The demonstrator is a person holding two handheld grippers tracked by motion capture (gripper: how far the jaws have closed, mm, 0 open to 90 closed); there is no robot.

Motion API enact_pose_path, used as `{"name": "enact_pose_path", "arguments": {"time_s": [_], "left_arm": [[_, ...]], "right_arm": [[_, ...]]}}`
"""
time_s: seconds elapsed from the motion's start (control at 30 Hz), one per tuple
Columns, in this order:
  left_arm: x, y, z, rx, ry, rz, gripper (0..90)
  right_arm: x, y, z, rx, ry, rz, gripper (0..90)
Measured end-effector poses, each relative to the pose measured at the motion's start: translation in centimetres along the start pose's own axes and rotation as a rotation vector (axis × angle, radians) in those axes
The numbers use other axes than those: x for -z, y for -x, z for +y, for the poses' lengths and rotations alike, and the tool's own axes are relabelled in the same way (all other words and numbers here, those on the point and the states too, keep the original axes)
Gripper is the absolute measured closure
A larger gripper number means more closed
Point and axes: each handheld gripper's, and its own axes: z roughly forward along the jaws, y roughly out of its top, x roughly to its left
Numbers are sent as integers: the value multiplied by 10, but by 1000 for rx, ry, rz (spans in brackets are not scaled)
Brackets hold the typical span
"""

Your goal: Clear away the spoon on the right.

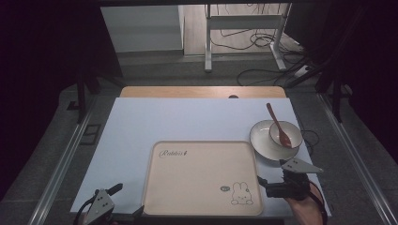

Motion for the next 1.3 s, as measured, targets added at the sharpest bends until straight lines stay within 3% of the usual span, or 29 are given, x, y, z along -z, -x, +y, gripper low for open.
{"name": "enact_pose_path", "arguments": {"time_s": [0.73,1.3], "left_arm": [[-1,0,0,-3,-4,-7,0],[-1,0,0,-4,-6,-11,0]], "right_arm": [[-15,17,20,12,-14,-1,0],[-29,36,39,4,-26,-33,0]]}}
